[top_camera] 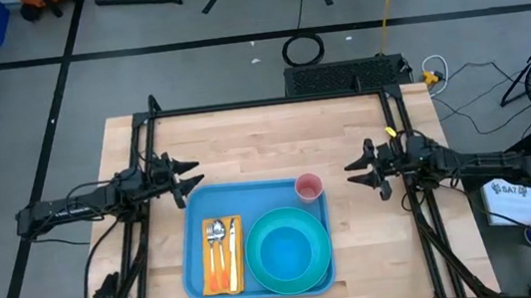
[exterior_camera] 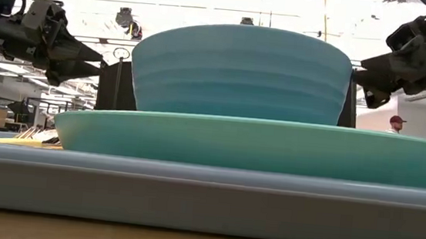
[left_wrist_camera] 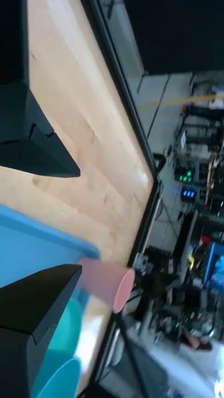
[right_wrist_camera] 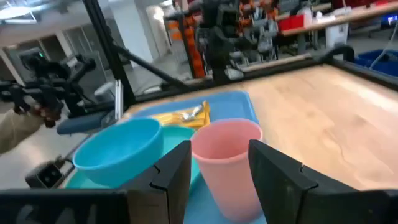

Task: Set up tray
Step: Return to Home Position

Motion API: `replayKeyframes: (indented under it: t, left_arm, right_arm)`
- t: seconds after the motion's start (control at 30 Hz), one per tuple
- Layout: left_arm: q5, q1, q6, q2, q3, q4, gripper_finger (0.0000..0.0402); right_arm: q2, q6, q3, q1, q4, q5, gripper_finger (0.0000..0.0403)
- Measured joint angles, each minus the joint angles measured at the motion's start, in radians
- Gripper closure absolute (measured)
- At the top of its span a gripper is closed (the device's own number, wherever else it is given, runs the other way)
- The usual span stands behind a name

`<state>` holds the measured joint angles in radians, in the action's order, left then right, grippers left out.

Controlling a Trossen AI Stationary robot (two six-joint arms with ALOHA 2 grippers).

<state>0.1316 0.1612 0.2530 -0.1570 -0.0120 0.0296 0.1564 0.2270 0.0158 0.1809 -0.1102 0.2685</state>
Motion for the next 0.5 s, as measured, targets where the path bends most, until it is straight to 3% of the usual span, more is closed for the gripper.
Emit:
replayKeyframes:
  t: [0.13, 0.5]
  left_arm:
    - [-0.051, 0.0, -0.023, 0.0, 0.001, 0.001, 0.0158]
    - [-0.025, 0.0, -0.061, 0.0, 0.003, 0.024, 0.0158]
  right_arm:
    - [-0.001, -0.009, -0.001, -0.019, -0.015, -0.002, 0.025]
    - [0.0, 0.106, -0.001, -0.033, -0.003, -0.002, 0.025]
